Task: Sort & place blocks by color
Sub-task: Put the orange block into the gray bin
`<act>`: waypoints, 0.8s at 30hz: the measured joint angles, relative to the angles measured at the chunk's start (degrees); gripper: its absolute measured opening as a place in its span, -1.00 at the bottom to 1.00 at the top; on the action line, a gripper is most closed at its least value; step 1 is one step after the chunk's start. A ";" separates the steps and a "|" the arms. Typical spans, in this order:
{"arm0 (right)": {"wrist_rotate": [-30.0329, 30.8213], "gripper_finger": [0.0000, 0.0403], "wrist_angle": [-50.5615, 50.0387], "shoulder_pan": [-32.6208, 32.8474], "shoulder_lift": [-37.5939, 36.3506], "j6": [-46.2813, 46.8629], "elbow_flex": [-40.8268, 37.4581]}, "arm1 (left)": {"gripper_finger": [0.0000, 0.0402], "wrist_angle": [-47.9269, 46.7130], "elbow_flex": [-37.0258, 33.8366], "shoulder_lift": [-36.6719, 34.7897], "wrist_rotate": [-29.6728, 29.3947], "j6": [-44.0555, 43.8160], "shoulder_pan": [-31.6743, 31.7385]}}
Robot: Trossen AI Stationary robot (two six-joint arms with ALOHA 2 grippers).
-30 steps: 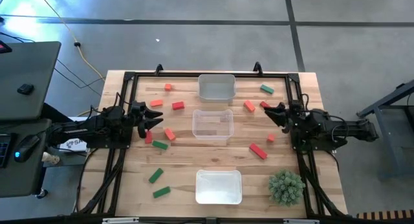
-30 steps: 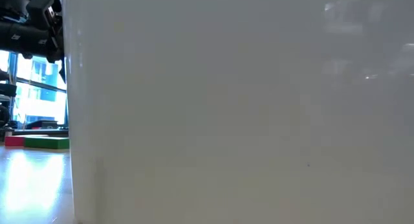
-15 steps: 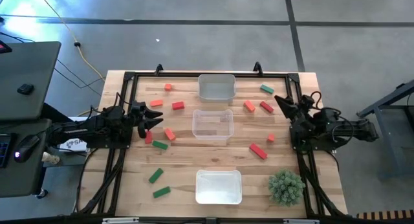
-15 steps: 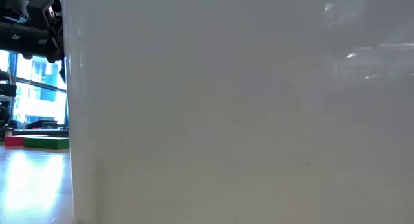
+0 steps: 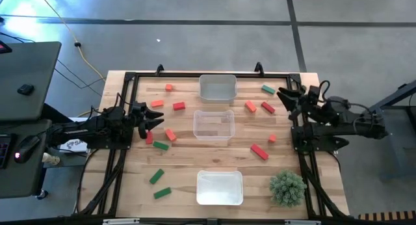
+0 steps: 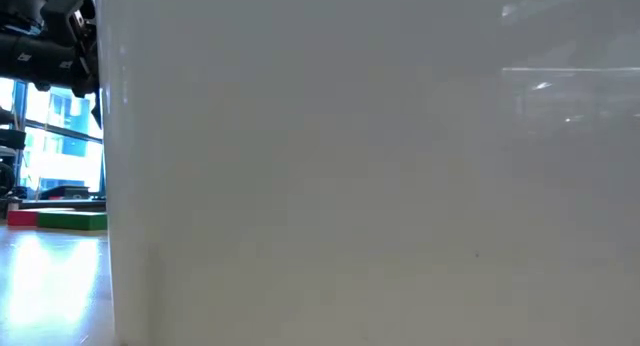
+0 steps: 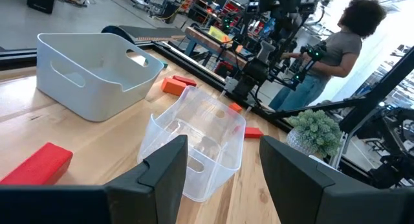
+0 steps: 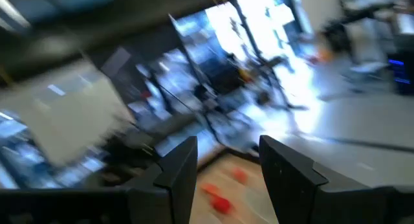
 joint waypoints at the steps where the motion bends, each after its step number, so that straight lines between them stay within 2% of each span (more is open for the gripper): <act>1: 0.90 -0.23 -3.33 -0.18 1.38 0.08 1.94 | -0.08 0.00 0.02 -0.01 0.02 0.02 -0.01; 7: 4.99 -0.22 -20.31 -2.39 9.90 2.53 12.31 | -0.08 -0.01 0.01 0.00 0.02 0.00 0.00; 13: 4.88 -0.08 -29.66 -5.93 18.20 2.96 20.11 | -0.08 -0.02 0.02 0.00 0.02 -0.01 -0.01; 20: 0.25 0.12 -36.27 -11.83 27.43 2.95 26.18 | -0.08 0.00 0.02 -0.01 0.02 -0.02 -0.01; 24: -5.97 0.15 -41.43 -16.68 32.82 4.44 28.19 | -0.08 0.00 0.00 0.01 0.02 -0.04 0.01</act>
